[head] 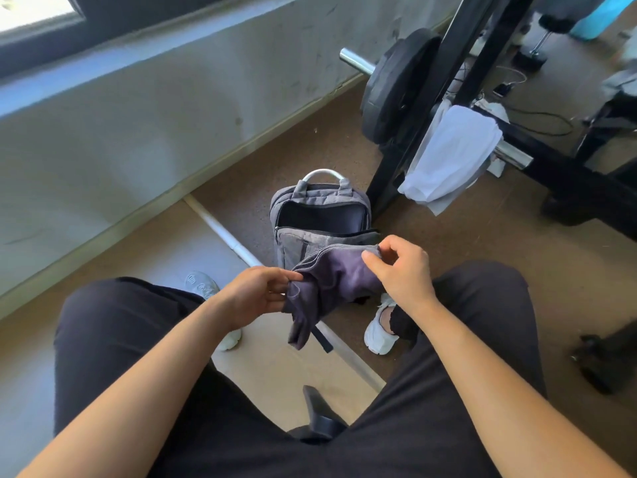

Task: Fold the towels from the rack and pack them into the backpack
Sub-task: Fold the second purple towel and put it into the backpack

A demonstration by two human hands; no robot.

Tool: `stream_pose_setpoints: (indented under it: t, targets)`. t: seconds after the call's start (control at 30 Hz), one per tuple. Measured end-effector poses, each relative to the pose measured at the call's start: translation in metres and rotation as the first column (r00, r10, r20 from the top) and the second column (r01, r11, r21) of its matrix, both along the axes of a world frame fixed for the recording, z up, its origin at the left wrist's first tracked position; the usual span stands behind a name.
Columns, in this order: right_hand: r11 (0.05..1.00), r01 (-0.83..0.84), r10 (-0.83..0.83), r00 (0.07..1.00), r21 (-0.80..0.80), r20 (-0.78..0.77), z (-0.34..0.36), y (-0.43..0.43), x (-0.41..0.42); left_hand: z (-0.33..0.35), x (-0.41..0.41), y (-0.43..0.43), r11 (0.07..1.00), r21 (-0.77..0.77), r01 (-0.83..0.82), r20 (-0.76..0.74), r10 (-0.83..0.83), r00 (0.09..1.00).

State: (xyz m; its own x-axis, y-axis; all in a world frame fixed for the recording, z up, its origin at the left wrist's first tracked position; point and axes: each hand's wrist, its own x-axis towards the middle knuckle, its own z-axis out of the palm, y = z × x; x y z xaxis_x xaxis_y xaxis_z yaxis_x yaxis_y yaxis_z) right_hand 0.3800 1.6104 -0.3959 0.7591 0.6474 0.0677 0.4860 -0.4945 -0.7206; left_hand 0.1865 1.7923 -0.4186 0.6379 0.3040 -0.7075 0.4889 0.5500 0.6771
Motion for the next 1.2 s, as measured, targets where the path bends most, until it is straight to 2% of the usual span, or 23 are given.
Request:
stream_pose_setpoints:
  t: [0.07, 0.13, 0.23, 0.33, 0.4, 0.47, 0.5, 0.53, 0.57, 0.6, 0.67, 0.73, 0.8, 0.9, 0.97, 1.2]
  targets:
    - [0.993, 0.118, -0.118, 0.993, 0.014, -0.001, -0.003, 0.003, -0.002, 0.0, 0.001, -0.002, 0.996, 0.072, -0.048, -0.055, 0.052, 0.997]
    - [0.989, 0.145, -0.146, 0.989, -0.03, -0.02, -0.007, 0.005, -0.001, -0.004, 0.0, -0.003, 0.971, 0.236, -0.027, -0.098, 0.052, 0.994]
    - [0.984, 0.168, -0.171, 0.984, -0.059, -0.048, -0.007, 0.004, 0.006, -0.008, -0.005, 0.001, 0.831, 0.543, 0.118, -0.152, -0.041, 0.987]
    - [0.965, 0.262, -0.263, 0.963, -0.033, -0.059, -0.003, 0.005, 0.015, -0.008, -0.006, 0.01, 0.603, 0.734, 0.314, -0.226, -0.221, 0.949]
    - [0.958, 0.285, -0.286, 0.957, -0.035, -0.053, -0.002, 0.006, 0.02, -0.009, -0.005, 0.015, 0.398, 0.826, 0.399, -0.266, -0.349, 0.899]
    - [0.954, 0.296, -0.298, 0.953, -0.038, -0.055, -0.003, 0.007, 0.023, -0.009, -0.006, 0.014, 0.152, 0.893, 0.425, -0.341, -0.39, 0.856]
    - [0.953, 0.301, -0.303, 0.951, -0.039, -0.053, -0.003, 0.008, 0.025, -0.009, -0.007, 0.013, 0.062, 0.911, 0.408, -0.356, -0.385, 0.852]
    - [0.951, 0.306, -0.308, 0.95, -0.041, -0.052, -0.003, 0.008, 0.027, -0.011, -0.008, 0.013, 0.021, 0.916, 0.401, -0.362, -0.39, 0.847]
    - [0.95, 0.31, -0.312, 0.949, -0.046, -0.051, -0.003, 0.008, 0.029, -0.012, -0.008, 0.013, 0.035, 0.907, 0.42, -0.368, -0.418, 0.831]
    - [0.948, 0.314, -0.316, 0.948, -0.051, -0.047, -0.003, 0.007, 0.03, -0.011, -0.009, 0.013, 0.104, 0.89, 0.445, -0.353, -0.462, 0.814]
    - [0.946, 0.32, -0.322, 0.946, -0.047, -0.041, -0.003, 0.005, 0.032, -0.009, -0.011, 0.015, 0.376, 0.804, 0.461, -0.212, -0.543, 0.813]
    - [0.947, 0.32, -0.321, 0.946, -0.031, -0.053, -0.003, 0.003, 0.032, -0.003, -0.014, 0.014, 0.636, 0.659, 0.4, -0.046, -0.497, 0.866]
    - [0.949, 0.312, -0.314, 0.948, -0.041, -0.057, -0.004, 0.002, 0.032, 0.001, -0.015, 0.011, 0.785, 0.519, 0.337, 0.007, -0.398, 0.917]
    - [0.955, 0.291, -0.294, 0.954, -0.055, -0.064, -0.005, 0.003, 0.028, 0.007, -0.011, 0.004, 0.902, 0.38, 0.206, 0.069, -0.249, 0.966]
    - [0.963, 0.265, -0.268, 0.96, -0.039, -0.087, -0.005, 0.004, 0.024, 0.011, -0.01, 0.001, 0.946, 0.297, 0.132, 0.101, -0.169, 0.981]
    - [1.0, -0.022, 0.02, 0.982, -0.006, -0.187, -0.01, 0.01, -0.004, 0.009, -0.005, -0.003, 0.99, 0.115, 0.081, 0.179, -0.101, 0.979]
